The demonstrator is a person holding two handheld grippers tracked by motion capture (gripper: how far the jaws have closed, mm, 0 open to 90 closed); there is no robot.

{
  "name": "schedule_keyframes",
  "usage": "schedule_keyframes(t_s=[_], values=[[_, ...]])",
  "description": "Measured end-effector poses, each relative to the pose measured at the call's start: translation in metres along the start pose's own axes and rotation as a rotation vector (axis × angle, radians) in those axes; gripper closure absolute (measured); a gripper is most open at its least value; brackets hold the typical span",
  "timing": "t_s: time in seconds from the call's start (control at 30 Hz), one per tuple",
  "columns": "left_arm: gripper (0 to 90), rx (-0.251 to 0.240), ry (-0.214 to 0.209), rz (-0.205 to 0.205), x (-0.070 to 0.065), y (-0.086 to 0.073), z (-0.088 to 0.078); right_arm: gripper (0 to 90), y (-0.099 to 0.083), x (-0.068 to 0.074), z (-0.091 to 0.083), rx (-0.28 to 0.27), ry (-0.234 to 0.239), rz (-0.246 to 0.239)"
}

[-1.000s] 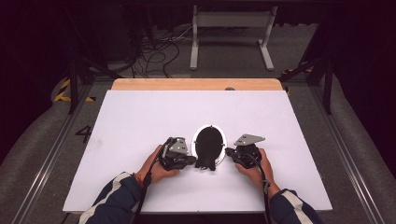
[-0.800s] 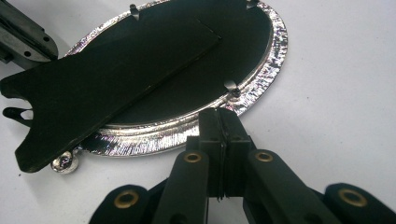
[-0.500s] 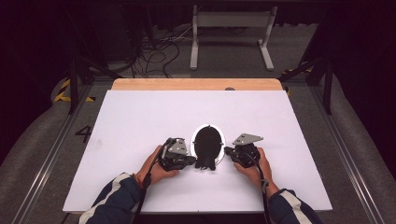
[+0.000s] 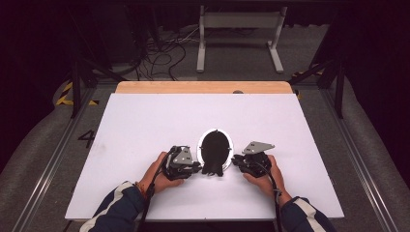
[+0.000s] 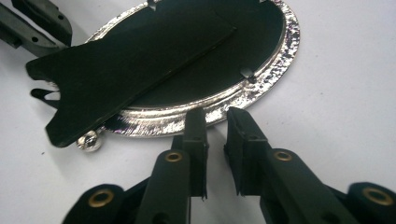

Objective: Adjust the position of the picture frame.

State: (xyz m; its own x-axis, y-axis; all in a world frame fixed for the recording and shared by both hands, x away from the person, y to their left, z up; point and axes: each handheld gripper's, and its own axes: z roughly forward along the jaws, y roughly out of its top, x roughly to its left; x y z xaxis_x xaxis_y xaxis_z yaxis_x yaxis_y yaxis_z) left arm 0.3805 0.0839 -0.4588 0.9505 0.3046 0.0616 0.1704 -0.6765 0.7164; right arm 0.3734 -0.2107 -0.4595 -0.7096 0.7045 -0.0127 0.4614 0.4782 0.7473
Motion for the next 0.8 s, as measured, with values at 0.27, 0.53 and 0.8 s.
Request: schedule_keyframes(t_s=[0.27,0.53,0.8], values=[[70.2,-0.027,0.013,-0.007,-0.004,-0.009,-0.018,68.6,-0.002,0.004,-0.007,0.024,0.042,-0.016],[56.9,-0.054,0.059,-0.010,-0.009,-0.025,-0.040,62.5,-0.002,0.015,-0.012,0.048,0.082,-0.048],[39.3,-0.049,0.136,-0.040,-0.016,-0.053,-0.062,60.7,-0.001,0.031,-0.018,0.057,0.123,-0.082]])
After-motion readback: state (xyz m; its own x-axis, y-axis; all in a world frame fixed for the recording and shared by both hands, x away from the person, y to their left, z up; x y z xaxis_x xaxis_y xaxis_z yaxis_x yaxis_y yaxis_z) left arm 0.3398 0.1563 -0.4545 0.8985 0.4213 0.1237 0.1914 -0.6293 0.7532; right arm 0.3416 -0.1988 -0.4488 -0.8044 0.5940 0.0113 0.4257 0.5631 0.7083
